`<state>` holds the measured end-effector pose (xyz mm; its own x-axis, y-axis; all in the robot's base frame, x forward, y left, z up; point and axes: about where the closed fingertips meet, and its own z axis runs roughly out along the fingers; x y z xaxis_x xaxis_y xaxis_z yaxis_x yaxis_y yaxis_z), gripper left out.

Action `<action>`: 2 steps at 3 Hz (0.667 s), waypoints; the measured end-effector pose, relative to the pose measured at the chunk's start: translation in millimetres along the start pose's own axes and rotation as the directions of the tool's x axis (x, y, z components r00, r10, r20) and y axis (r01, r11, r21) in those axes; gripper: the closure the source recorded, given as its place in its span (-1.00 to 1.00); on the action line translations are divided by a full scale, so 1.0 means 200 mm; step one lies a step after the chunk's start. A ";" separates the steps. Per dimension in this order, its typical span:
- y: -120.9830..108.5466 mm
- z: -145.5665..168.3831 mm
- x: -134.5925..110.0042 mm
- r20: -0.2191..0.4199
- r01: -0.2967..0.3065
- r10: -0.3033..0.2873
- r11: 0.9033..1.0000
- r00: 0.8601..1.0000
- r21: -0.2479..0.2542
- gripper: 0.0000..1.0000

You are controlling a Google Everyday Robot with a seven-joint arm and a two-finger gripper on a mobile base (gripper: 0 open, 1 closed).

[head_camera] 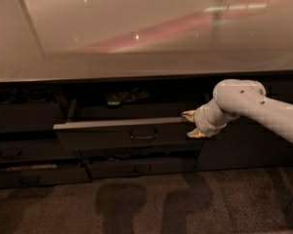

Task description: Open top drawer

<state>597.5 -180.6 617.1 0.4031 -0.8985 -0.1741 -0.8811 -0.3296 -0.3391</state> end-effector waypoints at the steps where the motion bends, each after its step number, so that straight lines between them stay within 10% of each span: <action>1: 0.07 -0.05 -0.04 0.007 0.014 -0.014 1.000 1.000 -0.004 1.00; 2: 0.07 -0.05 -0.04 0.007 0.014 -0.014 1.000 1.000 -0.004 1.00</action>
Offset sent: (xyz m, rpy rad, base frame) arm -0.3535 -0.0081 -0.1544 0.0151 0.0226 0.3034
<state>579.3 -181.3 622.9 0.4169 -0.8918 -0.1756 -0.8764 -0.3432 -0.3379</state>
